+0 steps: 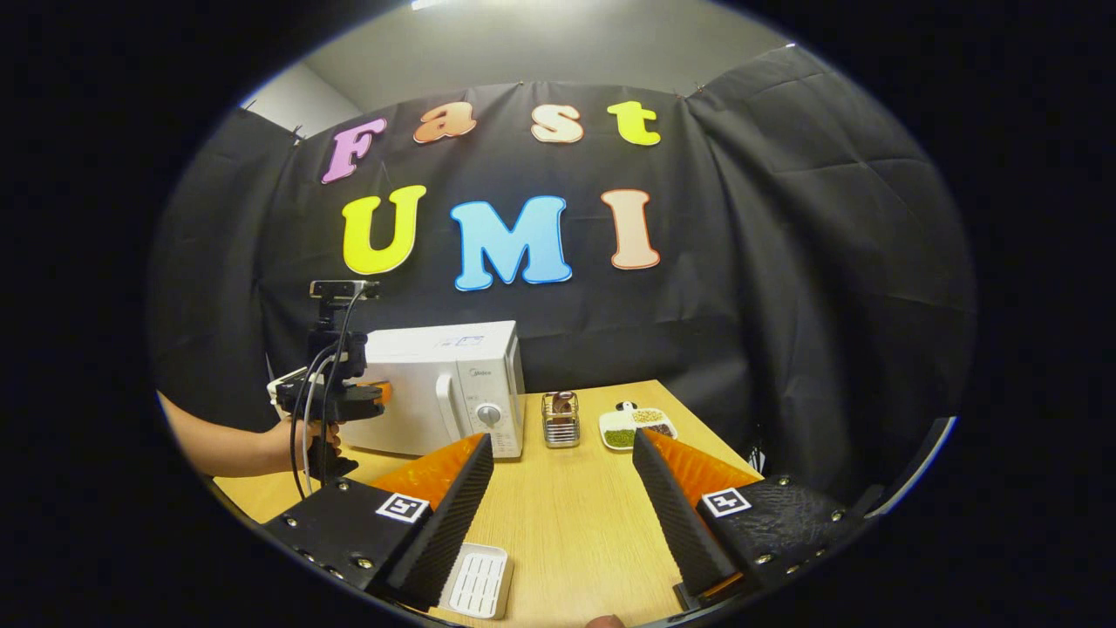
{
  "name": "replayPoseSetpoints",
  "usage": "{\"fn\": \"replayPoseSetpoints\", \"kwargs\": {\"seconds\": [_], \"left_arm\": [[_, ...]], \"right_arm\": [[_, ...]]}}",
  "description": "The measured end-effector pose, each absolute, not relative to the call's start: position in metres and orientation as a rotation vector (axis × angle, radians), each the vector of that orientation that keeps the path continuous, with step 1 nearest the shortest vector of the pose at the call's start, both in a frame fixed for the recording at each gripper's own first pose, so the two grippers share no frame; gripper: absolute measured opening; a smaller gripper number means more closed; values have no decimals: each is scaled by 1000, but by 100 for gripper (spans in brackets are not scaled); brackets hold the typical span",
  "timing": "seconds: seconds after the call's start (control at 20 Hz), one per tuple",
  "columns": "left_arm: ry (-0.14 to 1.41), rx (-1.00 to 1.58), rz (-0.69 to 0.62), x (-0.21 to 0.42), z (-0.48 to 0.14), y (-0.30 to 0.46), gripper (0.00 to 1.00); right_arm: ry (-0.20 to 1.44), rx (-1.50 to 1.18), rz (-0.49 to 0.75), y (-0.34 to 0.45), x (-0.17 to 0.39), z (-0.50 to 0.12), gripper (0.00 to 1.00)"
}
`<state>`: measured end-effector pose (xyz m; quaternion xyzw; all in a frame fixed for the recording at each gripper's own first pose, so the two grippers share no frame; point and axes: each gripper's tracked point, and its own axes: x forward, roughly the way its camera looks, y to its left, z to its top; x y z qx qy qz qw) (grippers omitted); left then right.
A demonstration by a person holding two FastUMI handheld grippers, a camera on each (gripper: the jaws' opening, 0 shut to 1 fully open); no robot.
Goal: Open the microwave oven with the left hand, put the food in, and close the microwave oven.
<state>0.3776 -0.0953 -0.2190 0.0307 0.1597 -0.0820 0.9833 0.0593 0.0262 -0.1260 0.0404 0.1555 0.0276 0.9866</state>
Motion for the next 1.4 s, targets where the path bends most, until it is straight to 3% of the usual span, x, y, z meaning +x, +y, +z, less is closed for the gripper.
{"fn": "replayPoseSetpoints", "kwargs": {"seconds": [0.55, 1.0, 1.05, 1.1, 1.2, 1.25, 1.3, 1.35, 1.4], "left_arm": [[130, -26, -118, 222, -102, -80, 7], [75, -62, -119, 121, -50, -32, 7], [71, -57, -117, 112, -48, -22, 7], [69, -45, -106, 102, -45, -9, 7], [59, -17, -99, 85, -44, 8, 7], [54, -11, -95, 78, -43, 14, 7], [54, -12, -94, 73, -43, 21, 7], [58, -12, -95, 67, -45, 25, 8], [63, -12, -95, 60, -48, 28, 16]], "right_arm": [[234, 81, 259, 51, 62, -97, 98], [143, 61, 282, 98, 57, -60, 98], [136, 61, 282, 105, 55, -57, 93], [133, 57, 281, 111, 51, -55, 98], [120, 42, 283, 121, 43, -51, 98], [113, 33, 282, 125, 40, -48, 93], [111, 27, 283, 129, 37, -49, 98], [115, 22, 286, 135, 35, -50, 98], [120, 21, 289, 139, 31, -49, 98]]}}
